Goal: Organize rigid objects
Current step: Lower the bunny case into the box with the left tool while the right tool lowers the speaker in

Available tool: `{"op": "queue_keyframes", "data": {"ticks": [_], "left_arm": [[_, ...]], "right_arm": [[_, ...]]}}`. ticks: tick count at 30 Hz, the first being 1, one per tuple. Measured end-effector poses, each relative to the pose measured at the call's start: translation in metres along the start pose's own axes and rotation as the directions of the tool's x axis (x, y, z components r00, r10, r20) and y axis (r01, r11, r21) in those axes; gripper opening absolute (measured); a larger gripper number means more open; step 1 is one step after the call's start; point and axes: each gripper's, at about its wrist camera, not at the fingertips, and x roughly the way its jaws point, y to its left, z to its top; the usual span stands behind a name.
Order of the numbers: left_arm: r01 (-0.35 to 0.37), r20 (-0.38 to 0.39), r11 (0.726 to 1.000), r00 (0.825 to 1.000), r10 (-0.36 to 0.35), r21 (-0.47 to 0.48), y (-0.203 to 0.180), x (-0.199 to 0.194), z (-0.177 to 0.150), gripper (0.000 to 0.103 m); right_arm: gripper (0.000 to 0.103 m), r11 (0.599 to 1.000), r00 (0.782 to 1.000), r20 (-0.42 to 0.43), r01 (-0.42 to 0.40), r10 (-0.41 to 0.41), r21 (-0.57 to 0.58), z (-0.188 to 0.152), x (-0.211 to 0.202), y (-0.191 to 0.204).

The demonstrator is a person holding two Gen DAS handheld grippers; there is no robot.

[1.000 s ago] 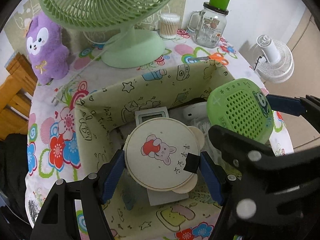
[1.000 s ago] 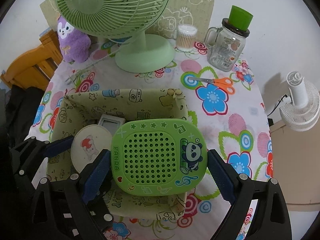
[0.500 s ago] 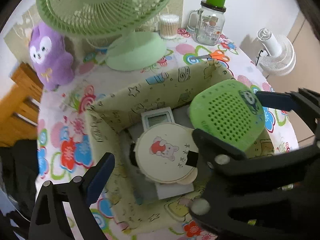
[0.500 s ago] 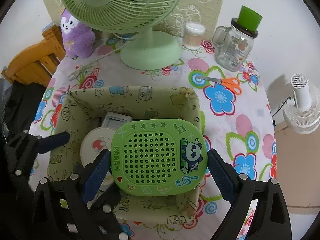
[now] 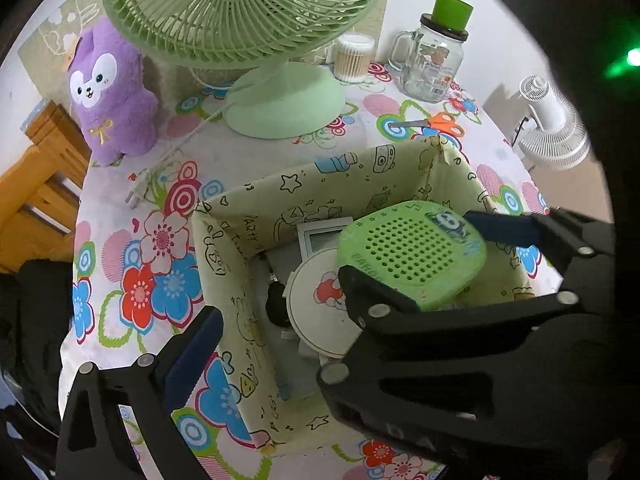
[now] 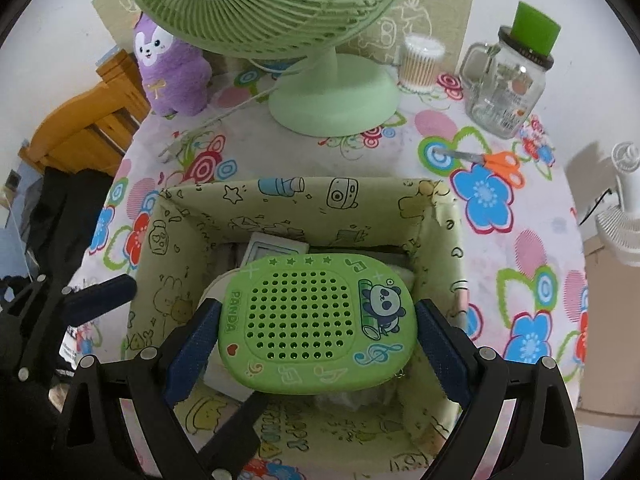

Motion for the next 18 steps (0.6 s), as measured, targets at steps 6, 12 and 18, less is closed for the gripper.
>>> {"op": "queue_keyframes", "data": {"ticks": [6,12,18], "left_arm": [[-0.071,-0.014,0.997,0.997,0.071,0.021,0.005,0.006,0.004,0.103],[-0.065,-0.043,0.998,0.997,0.065,0.013,0.007,0.009,0.000,0.103],[-0.069,-0.020,0.997,0.997,0.070,0.035,-0.005,-0.001,-0.004,0.103]], "right_arm": [[0.097,1.000,0.999,-0.022,0.023,-0.023,0.008,0.001,0.014,-0.001],[0.097,1.000,0.999,-0.033,0.014,-0.014,-0.002,-0.002,0.013,-0.001],[0.098,1.000,1.000,-0.010,0.022,-0.022,-0.021,-0.007,-0.002,-0.002]]}}
